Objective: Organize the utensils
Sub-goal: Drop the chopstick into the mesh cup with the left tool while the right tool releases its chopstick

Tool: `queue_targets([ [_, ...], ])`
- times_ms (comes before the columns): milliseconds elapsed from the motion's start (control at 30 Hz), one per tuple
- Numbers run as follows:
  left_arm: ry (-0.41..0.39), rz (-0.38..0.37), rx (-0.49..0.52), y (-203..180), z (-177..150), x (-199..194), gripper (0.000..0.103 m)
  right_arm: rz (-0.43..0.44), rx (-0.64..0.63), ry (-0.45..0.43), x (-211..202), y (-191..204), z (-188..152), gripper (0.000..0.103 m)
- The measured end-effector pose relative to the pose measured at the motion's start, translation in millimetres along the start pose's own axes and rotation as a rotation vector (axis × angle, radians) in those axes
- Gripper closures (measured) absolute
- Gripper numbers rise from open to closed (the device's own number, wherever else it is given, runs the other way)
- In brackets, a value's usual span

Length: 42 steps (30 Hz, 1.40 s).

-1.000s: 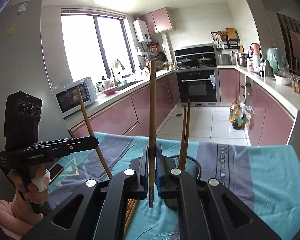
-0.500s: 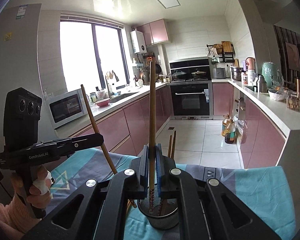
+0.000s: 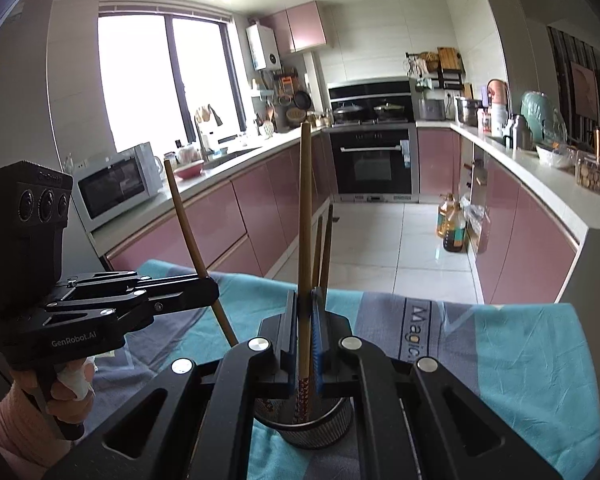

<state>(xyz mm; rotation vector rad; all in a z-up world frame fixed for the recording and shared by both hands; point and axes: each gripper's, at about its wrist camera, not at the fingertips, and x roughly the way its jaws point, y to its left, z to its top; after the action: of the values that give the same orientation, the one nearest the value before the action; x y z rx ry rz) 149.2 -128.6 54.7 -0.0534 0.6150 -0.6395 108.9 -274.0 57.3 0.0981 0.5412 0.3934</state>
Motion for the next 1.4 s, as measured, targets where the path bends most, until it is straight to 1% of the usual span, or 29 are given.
queue_targets([
  [267, 0.097, 0.007, 0.04, -4, -11, 24, 0.096, 0.003, 0.001, 0.106, 24, -2, -9, 0.097],
  [333, 0.117, 0.01, 0.041, 1, -12, 31, 0.096, -0.003, 0.004, 0.119, 28, -2, -11, 0.097],
  [700, 0.128, 0.029, 0.015, 11, -2, 49, 0.095, -0.018, 0.039, 0.137, 40, -7, -10, 0.096],
  [733, 0.127, 0.033, 0.014, 12, -1, 49, 0.094, -0.02, 0.042, 0.138, 41, -7, -10, 0.095],
  [767, 0.127, 0.033, 0.011, 13, -1, 50, 0.088, -0.024, 0.046, 0.135, 40, -8, -10, 0.095],
  [900, 0.125, 0.03, -0.005, 16, -3, 51, 0.086, -0.019, 0.064, 0.115, 35, -8, -11, 0.095],
  [967, 0.115, 0.04, -0.003, 17, -5, 48, 0.08, -0.013, 0.068, 0.102, 31, -7, -12, 0.095],
  [1100, 0.075, 0.061, -0.005, 21, -10, 33, 0.079, -0.005, 0.061, 0.074, 18, -4, -15, 0.087],
  [1133, 0.06, 0.07, -0.005, 21, -12, 28, 0.077, -0.002, 0.061, 0.066, 15, -3, -15, 0.084],
  [1200, 0.03, 0.093, -0.007, 22, -15, 15, 0.072, 0.006, 0.058, 0.05, 7, 1, -18, 0.083],
  [1267, -0.01, 0.116, -0.006, 23, -20, 0, 0.066, 0.03, 0.05, 0.032, -2, 8, -22, 0.078],
  [1300, -0.036, 0.126, -0.014, 25, -25, -11, 0.065, 0.038, 0.042, 0.029, -4, 12, -24, 0.076],
  [1367, -0.058, 0.138, -0.017, 27, -33, -24, 0.058, 0.066, 0.018, 0.03, -10, 23, -33, 0.072],
  [1400, -0.067, 0.151, -0.018, 29, -39, -31, 0.058, 0.083, 0.005, 0.036, -11, 28, -37, 0.069],
])
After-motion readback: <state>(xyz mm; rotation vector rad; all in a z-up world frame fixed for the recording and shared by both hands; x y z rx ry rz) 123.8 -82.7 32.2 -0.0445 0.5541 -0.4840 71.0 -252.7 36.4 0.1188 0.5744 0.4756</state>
